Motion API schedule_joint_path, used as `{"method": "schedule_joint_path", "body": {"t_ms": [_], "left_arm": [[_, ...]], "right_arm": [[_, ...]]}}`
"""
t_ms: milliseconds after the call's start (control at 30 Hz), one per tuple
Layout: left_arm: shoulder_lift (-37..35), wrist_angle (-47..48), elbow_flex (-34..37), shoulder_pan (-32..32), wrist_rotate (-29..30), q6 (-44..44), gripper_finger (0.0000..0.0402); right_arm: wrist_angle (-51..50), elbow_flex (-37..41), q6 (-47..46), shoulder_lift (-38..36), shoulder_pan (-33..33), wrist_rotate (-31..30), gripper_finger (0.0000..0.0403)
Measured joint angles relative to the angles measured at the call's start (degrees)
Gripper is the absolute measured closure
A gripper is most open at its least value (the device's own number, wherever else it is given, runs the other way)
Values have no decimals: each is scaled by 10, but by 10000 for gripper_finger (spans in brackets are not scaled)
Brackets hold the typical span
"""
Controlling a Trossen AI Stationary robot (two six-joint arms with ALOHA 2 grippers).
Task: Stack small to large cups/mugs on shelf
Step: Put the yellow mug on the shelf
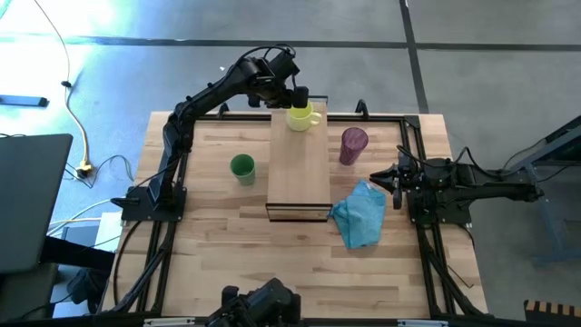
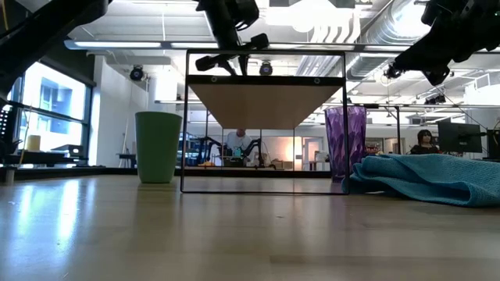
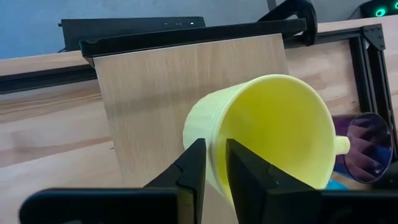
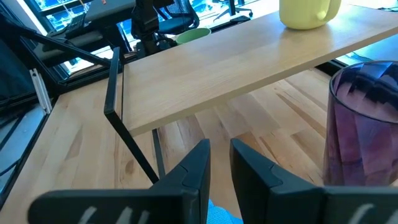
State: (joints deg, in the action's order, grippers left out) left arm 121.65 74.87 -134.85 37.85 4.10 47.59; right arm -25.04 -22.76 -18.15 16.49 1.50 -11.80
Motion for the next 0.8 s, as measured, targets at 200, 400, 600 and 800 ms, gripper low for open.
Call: {"method": "schedule_joint_path", "body": {"t_ms": [200, 400, 600, 800], "left_arm": [[1, 2, 0, 0, 0, 0, 357], [1, 4, 0, 0, 0, 3, 359], [1, 7, 0, -4, 0, 9, 371], [1, 11, 0, -9, 13, 9, 392]], "right_arm": [[0, 0, -7, 0, 0, 8, 350], [0, 0, -11, 0, 0, 9, 350], [0, 0, -13, 0, 0, 10, 350], [0, 0, -13, 0, 0, 11, 350]]}}
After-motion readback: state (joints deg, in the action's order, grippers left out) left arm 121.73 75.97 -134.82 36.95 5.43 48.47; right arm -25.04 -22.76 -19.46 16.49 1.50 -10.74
